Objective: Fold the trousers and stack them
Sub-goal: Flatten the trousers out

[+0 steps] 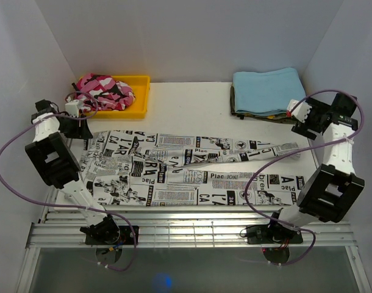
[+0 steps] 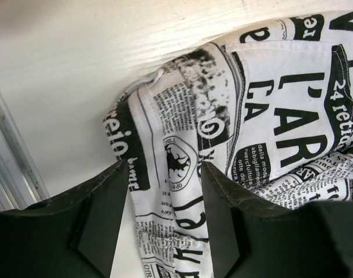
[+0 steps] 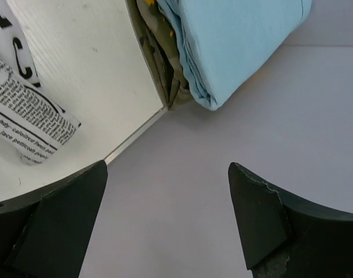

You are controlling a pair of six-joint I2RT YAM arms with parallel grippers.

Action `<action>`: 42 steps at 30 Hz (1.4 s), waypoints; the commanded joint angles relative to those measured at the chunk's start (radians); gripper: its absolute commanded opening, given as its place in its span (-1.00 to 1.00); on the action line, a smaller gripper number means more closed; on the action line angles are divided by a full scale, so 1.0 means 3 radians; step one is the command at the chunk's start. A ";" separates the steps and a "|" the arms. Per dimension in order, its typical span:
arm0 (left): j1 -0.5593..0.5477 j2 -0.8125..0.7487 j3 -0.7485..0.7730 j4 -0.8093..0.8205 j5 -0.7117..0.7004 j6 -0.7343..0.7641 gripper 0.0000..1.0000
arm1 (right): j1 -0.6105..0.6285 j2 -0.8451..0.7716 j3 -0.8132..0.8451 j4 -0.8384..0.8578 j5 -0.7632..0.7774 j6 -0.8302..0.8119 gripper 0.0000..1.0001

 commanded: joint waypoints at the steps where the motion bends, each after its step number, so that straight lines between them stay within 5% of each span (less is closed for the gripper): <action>1: -0.0135 -0.0075 0.0084 0.0015 -0.0026 0.0277 0.28 | 0.0020 0.0425 0.0512 -0.0915 -0.0445 0.0315 0.87; 3: -0.0181 0.0098 0.0180 0.0081 -0.0107 0.0288 0.30 | 0.0096 0.0758 0.0838 -0.1263 -0.0471 0.0473 0.97; 6: -0.0304 0.0447 0.0651 -0.0092 -0.0133 0.0242 0.31 | 0.0224 0.1570 0.1366 -0.2189 -0.0324 -0.0214 0.40; 11: -0.0396 0.0325 0.0417 -0.0047 -0.0128 0.0232 0.31 | 0.0235 0.1985 0.1648 -0.2252 -0.0093 -0.0681 0.64; 17: -0.0396 0.0181 0.0094 0.0122 -0.0251 0.0267 0.31 | 0.0423 0.2135 0.1531 -0.2196 0.0198 -0.0972 0.54; 22: -0.0396 0.0222 0.0114 0.0143 -0.0271 0.0242 0.31 | 0.0501 0.2001 0.1305 -0.2083 0.0250 -0.1009 -0.11; 26: -0.0396 0.0289 0.0160 0.0148 -0.0292 0.0191 0.30 | 0.0501 0.1920 0.1408 -0.2139 0.0362 -0.0999 -0.84; 36: -0.0396 0.0274 0.0120 0.0219 -0.0256 0.0109 0.28 | 0.0424 0.1501 0.1823 -0.2375 0.0076 -0.0983 -0.84; 42: -0.0381 0.0192 -0.0023 0.0327 -0.0317 0.0058 0.16 | 0.0363 0.0378 0.0306 -0.1359 0.0228 -0.1181 -0.85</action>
